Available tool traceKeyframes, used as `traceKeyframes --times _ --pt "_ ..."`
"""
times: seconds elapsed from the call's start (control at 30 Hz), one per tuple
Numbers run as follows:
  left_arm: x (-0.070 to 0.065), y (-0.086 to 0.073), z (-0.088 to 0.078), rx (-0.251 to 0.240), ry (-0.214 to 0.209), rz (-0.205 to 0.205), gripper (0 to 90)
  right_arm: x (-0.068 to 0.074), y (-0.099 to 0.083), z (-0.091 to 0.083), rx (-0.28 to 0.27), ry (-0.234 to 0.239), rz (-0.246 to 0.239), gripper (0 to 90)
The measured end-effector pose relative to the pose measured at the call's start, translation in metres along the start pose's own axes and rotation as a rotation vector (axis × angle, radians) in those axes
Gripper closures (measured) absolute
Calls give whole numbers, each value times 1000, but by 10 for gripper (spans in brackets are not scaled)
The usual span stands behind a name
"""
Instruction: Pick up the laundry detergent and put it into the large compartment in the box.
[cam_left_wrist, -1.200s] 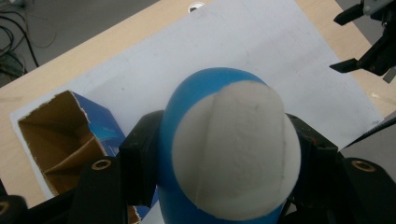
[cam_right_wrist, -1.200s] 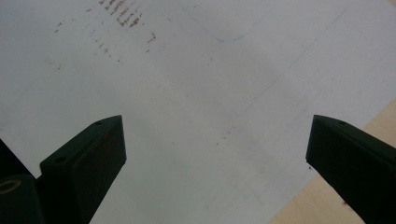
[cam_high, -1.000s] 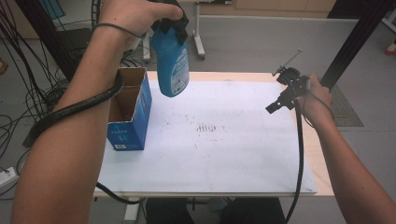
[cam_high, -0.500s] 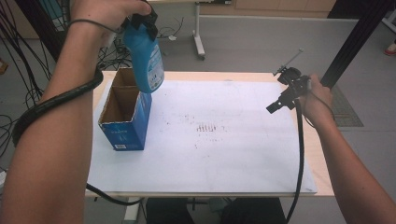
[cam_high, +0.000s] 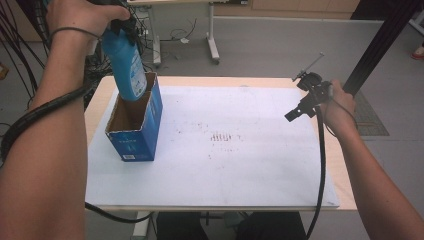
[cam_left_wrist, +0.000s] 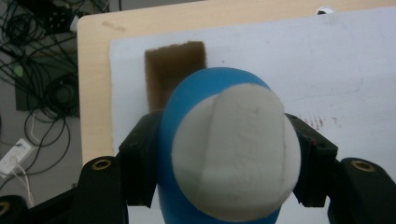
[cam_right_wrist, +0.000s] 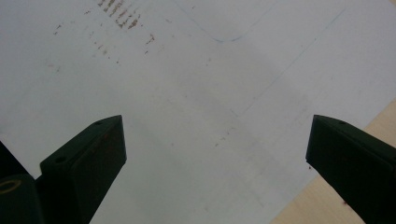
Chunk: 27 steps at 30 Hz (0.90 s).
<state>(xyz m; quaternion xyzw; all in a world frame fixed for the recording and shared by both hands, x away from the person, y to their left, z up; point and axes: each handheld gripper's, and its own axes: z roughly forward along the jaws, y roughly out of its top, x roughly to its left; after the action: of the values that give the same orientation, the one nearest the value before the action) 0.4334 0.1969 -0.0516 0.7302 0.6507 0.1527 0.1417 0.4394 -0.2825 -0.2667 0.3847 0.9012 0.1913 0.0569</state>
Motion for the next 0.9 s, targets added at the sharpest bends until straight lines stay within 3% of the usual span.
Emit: traceKeyframes --times 0.13,0.3,0.9 --pt "13 -2 9 13 4 -40 377 0 0 0 -1 -1 1 46" --pt "19 -4 14 24 -5 -59 377 -1 -1 0 -1 -1 2 46" --pt "29 -21 44 61 -16 -86 377 1 -1 0 -6 1 2 46"
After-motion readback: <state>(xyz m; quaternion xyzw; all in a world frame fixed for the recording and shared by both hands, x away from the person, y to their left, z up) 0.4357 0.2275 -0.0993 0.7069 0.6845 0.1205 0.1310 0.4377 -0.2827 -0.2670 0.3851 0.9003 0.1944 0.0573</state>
